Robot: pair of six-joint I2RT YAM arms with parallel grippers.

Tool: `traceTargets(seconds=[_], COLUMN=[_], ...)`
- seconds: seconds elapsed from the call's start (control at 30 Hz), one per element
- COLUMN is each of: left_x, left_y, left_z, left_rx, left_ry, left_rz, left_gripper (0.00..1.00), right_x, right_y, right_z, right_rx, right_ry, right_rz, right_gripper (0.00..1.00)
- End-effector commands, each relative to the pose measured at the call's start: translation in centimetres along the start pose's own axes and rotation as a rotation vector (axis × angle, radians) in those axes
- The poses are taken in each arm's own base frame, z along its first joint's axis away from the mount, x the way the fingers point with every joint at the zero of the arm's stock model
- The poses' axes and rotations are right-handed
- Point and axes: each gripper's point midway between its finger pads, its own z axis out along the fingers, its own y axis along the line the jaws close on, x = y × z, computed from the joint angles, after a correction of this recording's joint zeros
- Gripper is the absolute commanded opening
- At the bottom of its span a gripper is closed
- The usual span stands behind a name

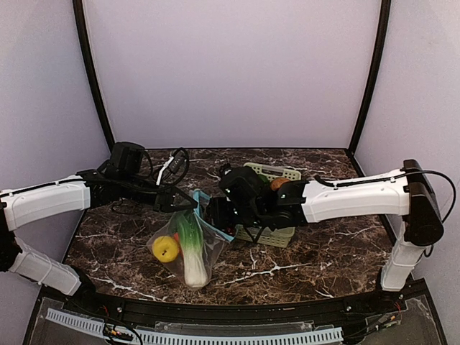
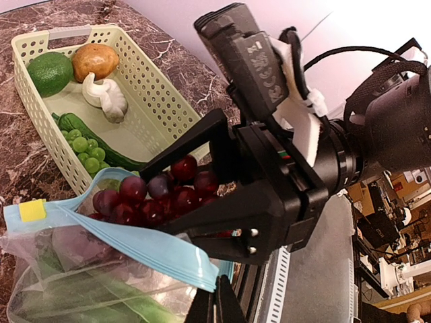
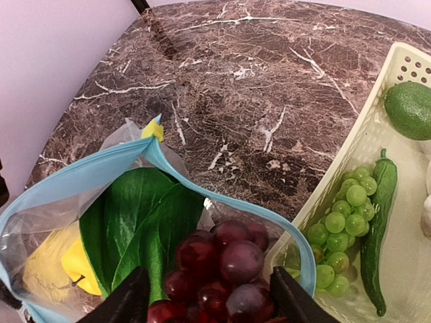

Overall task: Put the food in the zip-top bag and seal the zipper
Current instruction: Place the fake fruit in the zipper food storage bag.

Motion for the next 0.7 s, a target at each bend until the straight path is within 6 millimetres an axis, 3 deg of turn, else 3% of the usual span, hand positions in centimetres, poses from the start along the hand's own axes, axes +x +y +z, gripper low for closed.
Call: traceTargets(seconds=[0.0, 0.3, 0.5, 0.67], left_x=[-0.3, -0.1, 0.0, 0.1], left_y=[-0.8, -0.6, -0.5, -0.3], left_z=[-0.1, 0.0, 0.0, 0.2], left_rx=[0.027, 0.02, 0.018, 0.019], left_ry=[-0.01, -0.003, -0.001, 0.007], left_rz=[0.033, 0.03, 0.032, 0.022], left_gripper=[0.01, 0.01, 0.01, 0.01], right_x=[-1.4, -0.3, 2.3, 2.8], right_y=[0.5, -1.2, -2.4, -2.0], right_z=[-2.7, -6.6, -7.2, -7.9], right_rx=[-0.063, -0.072, -0.082, -0.149], right_ry=[-0.031, 0.008, 0.074, 0.073], right_rz=[0.026, 0.029, 0.041, 0.069], right_gripper=[0.65, 0.79, 0.84, 0.86])
